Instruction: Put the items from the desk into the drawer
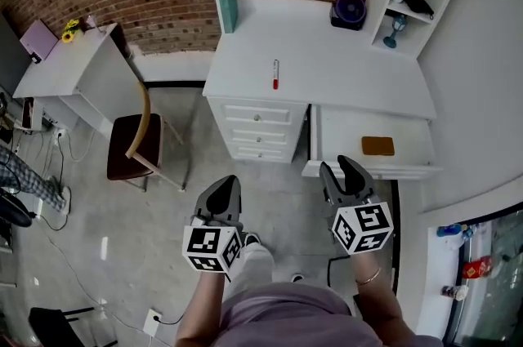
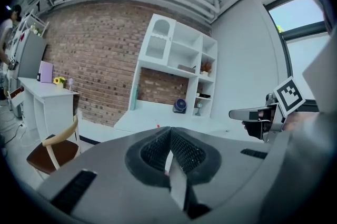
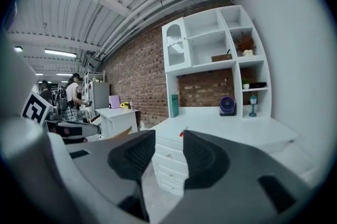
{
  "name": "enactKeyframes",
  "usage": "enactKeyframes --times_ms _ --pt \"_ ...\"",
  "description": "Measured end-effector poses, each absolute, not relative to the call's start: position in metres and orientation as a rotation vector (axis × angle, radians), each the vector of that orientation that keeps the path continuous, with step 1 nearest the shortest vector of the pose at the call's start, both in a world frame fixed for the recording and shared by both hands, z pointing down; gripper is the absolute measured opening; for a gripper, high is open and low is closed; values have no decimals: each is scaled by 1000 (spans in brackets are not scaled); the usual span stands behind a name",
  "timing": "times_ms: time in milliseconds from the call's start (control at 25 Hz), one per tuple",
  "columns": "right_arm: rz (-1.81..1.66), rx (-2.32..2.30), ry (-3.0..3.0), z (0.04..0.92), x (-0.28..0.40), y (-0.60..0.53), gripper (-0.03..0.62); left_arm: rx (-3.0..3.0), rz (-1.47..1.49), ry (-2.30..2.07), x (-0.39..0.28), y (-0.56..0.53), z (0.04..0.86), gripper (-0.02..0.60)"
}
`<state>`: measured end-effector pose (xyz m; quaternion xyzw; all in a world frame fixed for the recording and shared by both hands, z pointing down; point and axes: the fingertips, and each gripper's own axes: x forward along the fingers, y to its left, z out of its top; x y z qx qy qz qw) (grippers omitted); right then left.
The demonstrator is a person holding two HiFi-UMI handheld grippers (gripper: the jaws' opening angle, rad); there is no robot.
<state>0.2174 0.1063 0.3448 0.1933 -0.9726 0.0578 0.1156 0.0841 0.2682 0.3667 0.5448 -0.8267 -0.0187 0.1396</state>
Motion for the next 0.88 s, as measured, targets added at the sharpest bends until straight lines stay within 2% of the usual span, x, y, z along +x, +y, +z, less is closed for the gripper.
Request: enactKeyframes --times_ms 320,880 --pt "146 649 -2819 339 133 99 158 1615 -78 -2362 -9 262 366 0" --pt "148 658 -2788 357 43 41 156 1613 -74 -2331 -94 206 382 0"
